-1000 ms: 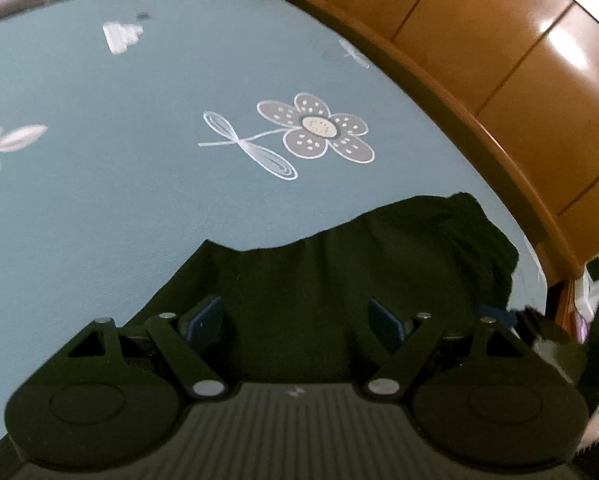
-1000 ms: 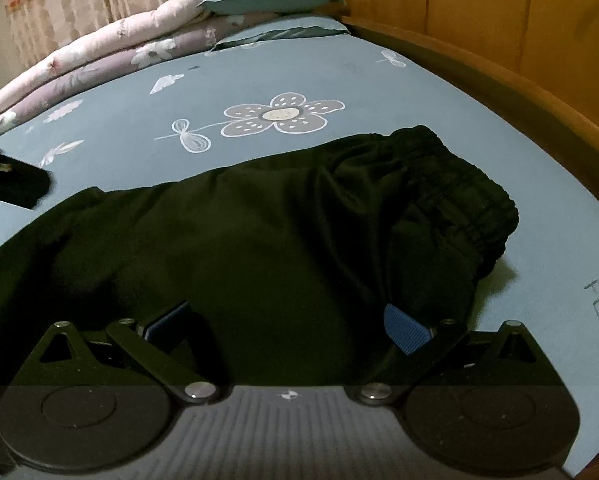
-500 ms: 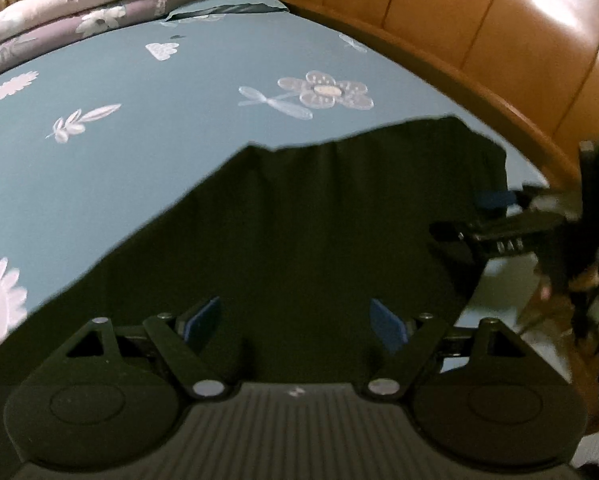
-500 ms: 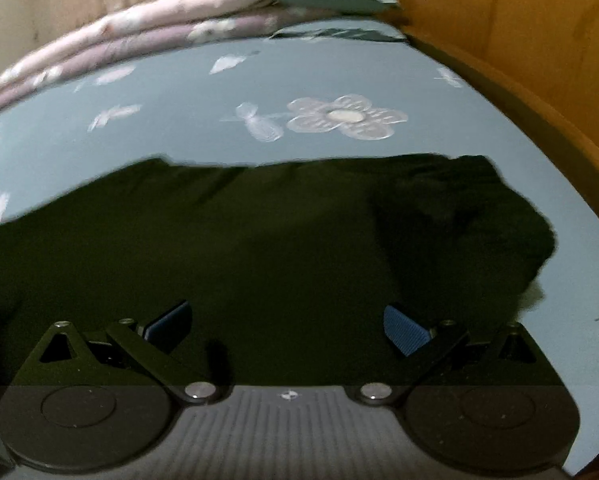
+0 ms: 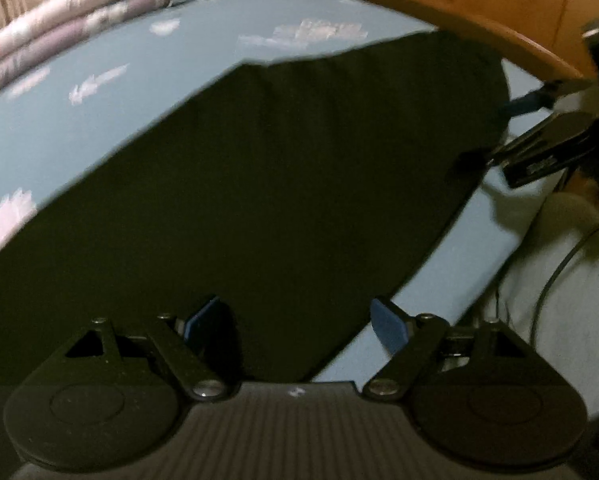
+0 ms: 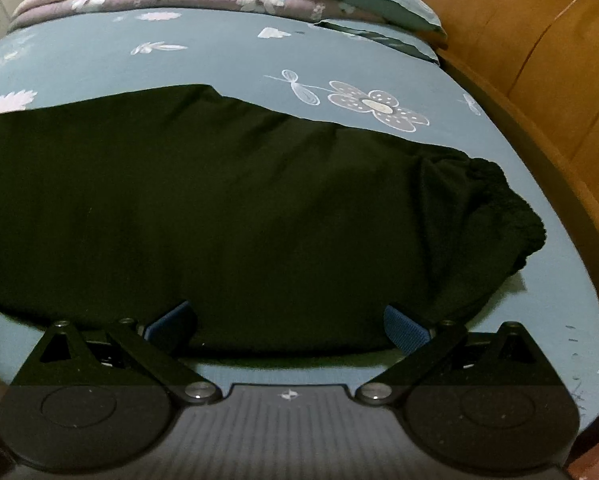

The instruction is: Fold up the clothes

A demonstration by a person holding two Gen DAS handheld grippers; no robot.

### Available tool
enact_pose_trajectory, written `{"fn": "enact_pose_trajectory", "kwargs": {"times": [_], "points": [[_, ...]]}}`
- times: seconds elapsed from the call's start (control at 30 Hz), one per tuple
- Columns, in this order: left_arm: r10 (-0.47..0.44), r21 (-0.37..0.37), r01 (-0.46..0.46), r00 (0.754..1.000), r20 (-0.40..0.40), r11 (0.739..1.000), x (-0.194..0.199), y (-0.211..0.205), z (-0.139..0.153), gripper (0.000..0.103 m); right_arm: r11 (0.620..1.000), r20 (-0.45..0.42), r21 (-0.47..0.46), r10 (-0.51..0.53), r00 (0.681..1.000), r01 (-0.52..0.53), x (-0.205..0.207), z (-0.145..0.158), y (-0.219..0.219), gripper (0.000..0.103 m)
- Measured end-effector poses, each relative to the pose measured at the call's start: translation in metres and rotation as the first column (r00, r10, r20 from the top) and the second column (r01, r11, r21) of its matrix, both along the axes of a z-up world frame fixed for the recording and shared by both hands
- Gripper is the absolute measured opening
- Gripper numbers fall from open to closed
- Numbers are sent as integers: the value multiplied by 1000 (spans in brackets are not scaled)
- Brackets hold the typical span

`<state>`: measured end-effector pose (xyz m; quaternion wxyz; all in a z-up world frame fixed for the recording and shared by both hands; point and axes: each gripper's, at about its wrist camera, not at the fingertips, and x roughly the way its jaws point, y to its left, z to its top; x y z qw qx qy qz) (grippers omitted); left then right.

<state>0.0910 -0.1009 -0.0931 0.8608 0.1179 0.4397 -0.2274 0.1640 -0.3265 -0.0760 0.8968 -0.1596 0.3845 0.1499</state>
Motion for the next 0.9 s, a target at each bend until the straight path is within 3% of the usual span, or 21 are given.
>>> {"fn": "enact_pose_trajectory", "kwargs": {"times": [0.17,0.3,0.47,0.57,0.73,0.9], "points": [[21,-48,-20,1000,17,999,3,9,14,83,999,21,-24,34,999,-34,-8,12,8,103],[67,-85,-63,997,40,994,8,20,24,84,995,23,16,100,995,-100,-14,13,33,103],[142,-86,-140,990,16,986,12,41,16,84,992,-57,26,127,990,-126,-10,-13,53,103],[188,-82,-188,982,-7,979,11,56,9,84,994,-72,75,82,994,-77,-10,-22,49,103],[256,-91,-257,966,-20,962,9,85,4,84,996,-45,86,33,998,-29,-12,-27,51,103],[388,-109,-386,922,-4,916,15,130,15,84,997,-37,80,1,999,2,-14,-27,53,103]]}}
